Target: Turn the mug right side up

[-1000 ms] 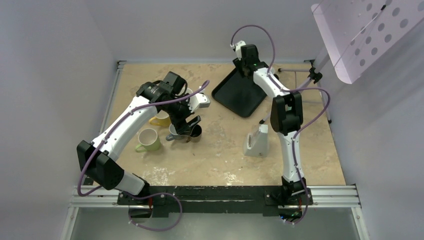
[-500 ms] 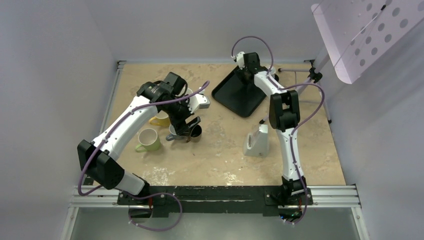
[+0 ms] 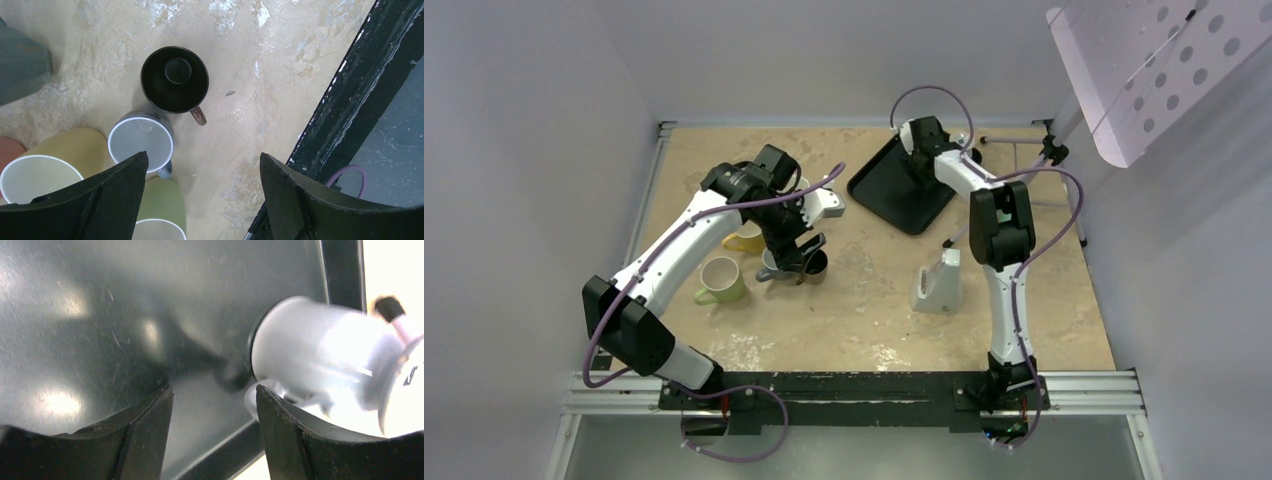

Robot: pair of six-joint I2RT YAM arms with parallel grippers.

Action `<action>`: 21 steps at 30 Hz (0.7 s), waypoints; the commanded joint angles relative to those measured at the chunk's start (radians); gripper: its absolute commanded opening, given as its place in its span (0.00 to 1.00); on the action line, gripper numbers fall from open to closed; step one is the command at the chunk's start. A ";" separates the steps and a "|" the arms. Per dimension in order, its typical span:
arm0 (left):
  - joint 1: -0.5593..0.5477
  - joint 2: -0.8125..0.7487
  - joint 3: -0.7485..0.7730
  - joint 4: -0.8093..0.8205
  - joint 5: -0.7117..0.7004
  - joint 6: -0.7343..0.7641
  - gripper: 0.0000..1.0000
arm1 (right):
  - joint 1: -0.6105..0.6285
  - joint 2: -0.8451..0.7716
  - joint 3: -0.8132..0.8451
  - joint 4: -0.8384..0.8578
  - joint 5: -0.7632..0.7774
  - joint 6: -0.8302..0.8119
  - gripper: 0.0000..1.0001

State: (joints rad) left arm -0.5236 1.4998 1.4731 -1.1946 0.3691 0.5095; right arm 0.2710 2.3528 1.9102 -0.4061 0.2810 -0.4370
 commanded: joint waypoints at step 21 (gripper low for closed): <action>0.008 -0.023 0.032 0.010 -0.017 0.020 0.85 | -0.093 -0.296 -0.265 0.245 0.062 0.801 0.57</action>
State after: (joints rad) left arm -0.5228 1.4998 1.4731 -1.1938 0.3580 0.5163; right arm 0.1764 1.9903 1.5448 -0.0902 0.2710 0.1947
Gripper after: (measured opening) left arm 0.852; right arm 0.568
